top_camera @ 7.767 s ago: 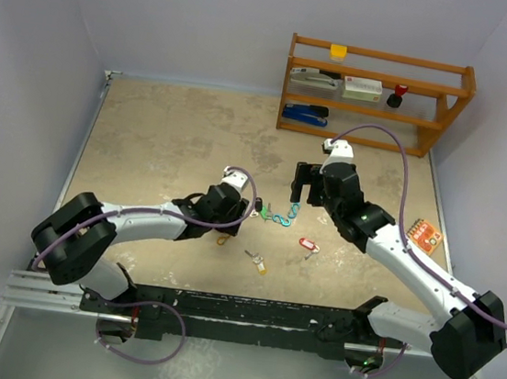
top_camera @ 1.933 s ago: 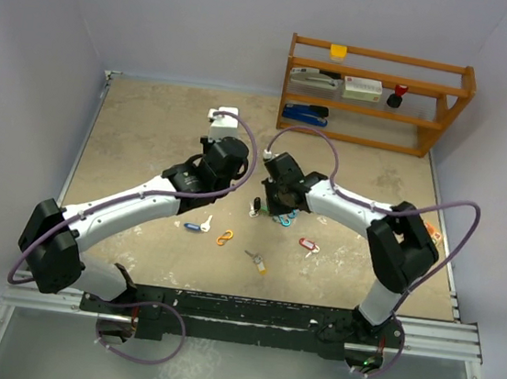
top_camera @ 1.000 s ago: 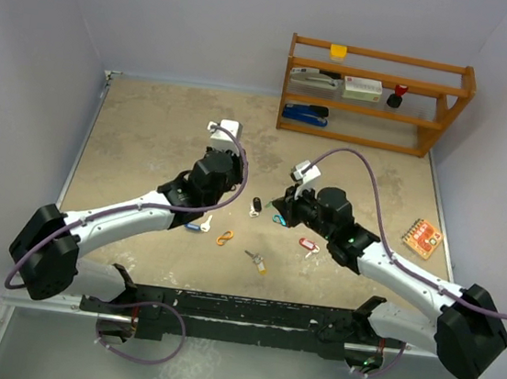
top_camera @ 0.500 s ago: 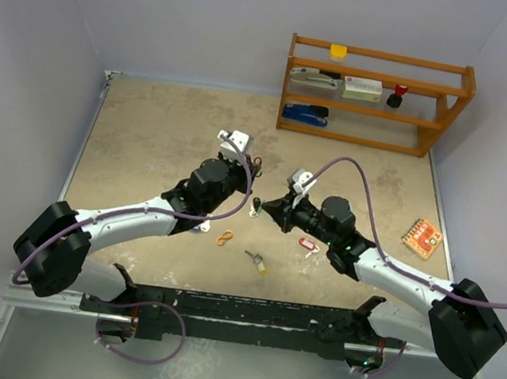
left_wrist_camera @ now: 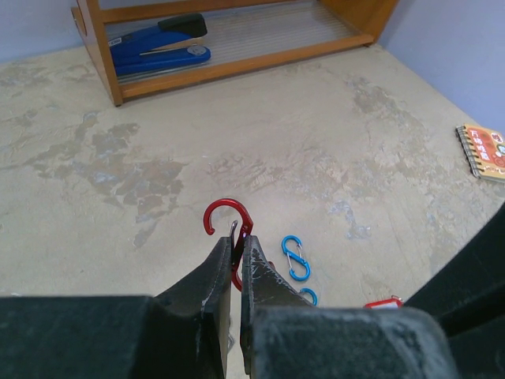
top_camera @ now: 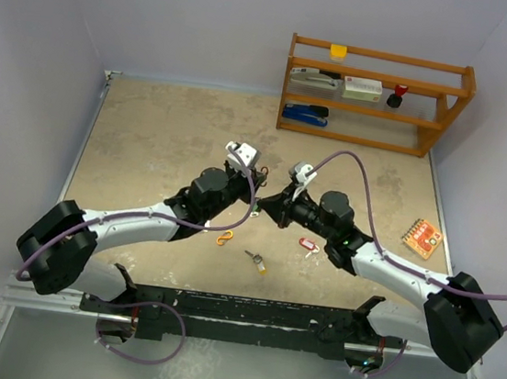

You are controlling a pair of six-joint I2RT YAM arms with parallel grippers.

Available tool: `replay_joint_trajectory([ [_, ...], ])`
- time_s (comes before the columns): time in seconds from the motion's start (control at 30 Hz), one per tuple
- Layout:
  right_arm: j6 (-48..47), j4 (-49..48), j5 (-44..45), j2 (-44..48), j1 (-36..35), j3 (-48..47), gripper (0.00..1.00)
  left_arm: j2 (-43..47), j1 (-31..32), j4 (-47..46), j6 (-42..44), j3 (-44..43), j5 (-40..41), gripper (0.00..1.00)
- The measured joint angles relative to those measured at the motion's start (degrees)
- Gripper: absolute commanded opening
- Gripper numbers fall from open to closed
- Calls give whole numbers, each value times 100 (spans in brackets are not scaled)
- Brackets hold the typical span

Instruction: Put the keys on the keyring

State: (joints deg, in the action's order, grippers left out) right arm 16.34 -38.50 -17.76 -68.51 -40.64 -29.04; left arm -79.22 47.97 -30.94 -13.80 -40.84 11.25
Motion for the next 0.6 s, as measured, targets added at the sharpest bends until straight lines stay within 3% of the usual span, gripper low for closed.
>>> replay_joint_trajectory([
  [0.6,826,-214,-348,-20,518,-2,0,146,232,-448,444,389,7,0],
])
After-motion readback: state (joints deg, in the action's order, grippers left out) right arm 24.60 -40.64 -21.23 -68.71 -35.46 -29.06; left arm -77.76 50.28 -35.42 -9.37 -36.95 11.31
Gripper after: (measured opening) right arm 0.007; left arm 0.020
